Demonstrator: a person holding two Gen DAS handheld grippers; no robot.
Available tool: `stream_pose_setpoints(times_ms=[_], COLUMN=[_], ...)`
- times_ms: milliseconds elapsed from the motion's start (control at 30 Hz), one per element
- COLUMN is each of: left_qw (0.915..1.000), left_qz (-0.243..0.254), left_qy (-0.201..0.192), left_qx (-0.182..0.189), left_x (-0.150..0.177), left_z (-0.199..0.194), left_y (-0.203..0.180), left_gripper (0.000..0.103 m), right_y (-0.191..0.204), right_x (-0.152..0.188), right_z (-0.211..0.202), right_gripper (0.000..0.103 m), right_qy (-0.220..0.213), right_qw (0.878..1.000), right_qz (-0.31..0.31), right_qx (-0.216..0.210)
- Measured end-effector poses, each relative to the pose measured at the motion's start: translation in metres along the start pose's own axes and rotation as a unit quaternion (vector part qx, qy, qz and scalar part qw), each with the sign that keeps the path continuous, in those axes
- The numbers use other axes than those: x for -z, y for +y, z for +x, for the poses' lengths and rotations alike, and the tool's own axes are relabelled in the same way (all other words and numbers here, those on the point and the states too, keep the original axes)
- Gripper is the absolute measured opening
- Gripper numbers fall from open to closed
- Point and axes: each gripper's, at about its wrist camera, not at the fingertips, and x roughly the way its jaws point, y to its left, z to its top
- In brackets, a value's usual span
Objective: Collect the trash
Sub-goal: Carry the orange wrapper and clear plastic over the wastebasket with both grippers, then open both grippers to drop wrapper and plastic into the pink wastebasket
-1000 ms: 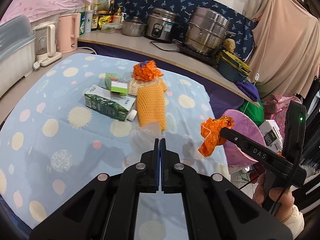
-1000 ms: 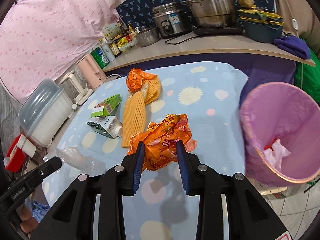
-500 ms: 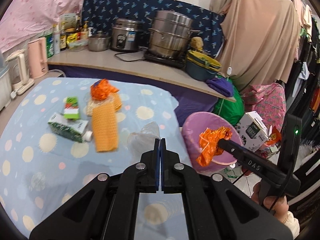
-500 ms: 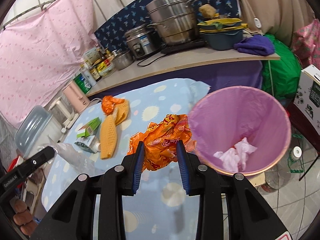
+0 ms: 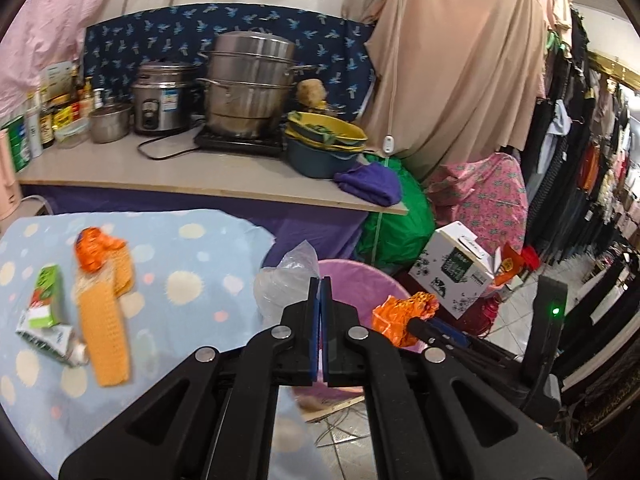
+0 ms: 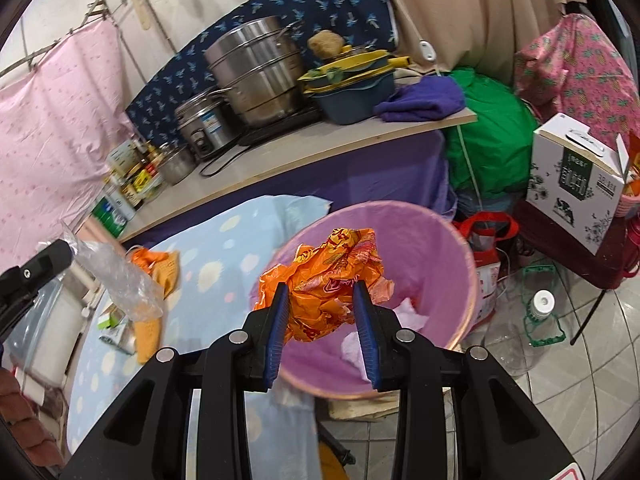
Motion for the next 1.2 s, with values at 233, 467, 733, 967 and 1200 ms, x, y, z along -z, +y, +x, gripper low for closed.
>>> stream_pose_setpoints(times_ms=[233,467,733,967,1200], left_qw=[0.9992,0.9961,0.9934,0.9951,0.9961], left_qz=[0.008,0.0,-0.014,-0.03,-0.04], left_qy=[0.03,0.076,0.104,0.091,0.078], left_qx=[0.024,0.047,0.047,0.025,0.006], left_x=[-0.014,-0.009,0.002,0.005,0.002], left_z=[0.058,0.103,0.129,0.122,0.109], left_y=[-0.017,-0.021,-0.02,-0.009,0.006], left_gripper=[0.0,0.0,0.013,0.041,0.044], right_y=[-0.025,-0.033,-0.036,-0.034,-0.026], right_x=[-0.006,-0.006,-0.007,-0.011,-0.014], right_z=[0.022,0.037,0.045,0.038,0.03], right_gripper=[0.032,0.032,0.037,0.039,0.039], right_qy=[0.011,0.021,0.026,0.015,0.008], right_qw=[0.999,0.999,0.998,0.999,0.999], right_qz=[0.017,0.025,0.029,0.03,0.023], right_qx=[0.026,0.034,0.043,0.041,0.032])
